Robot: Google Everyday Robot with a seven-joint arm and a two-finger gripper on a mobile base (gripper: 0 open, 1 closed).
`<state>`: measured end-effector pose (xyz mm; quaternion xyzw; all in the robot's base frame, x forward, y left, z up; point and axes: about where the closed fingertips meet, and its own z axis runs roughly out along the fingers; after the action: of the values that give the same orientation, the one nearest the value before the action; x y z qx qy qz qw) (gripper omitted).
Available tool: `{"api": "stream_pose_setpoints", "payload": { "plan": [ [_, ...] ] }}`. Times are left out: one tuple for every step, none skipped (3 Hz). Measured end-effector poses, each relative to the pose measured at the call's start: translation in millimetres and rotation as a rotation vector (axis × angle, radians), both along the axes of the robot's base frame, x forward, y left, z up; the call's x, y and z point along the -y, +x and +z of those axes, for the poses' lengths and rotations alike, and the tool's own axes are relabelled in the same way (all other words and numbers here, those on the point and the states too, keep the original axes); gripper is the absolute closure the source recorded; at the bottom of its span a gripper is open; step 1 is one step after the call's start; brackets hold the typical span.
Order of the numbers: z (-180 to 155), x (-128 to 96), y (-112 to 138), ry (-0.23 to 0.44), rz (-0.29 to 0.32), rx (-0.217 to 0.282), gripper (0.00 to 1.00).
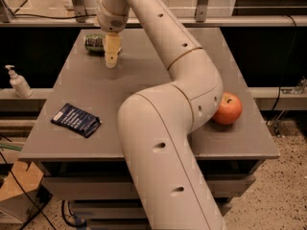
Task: Place green can upright
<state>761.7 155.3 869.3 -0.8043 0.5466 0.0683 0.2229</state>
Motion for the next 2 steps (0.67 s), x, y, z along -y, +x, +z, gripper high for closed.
{"api": "stream_pose_setpoints", "payload": {
  "plan": [
    [0.7, -0.1, 6.2, -0.021, -0.033, 0.014, 0.00],
    [-0.2, -0.1, 12.5, -0.060, -0.081, 0.026, 0.00]
  ]
}}
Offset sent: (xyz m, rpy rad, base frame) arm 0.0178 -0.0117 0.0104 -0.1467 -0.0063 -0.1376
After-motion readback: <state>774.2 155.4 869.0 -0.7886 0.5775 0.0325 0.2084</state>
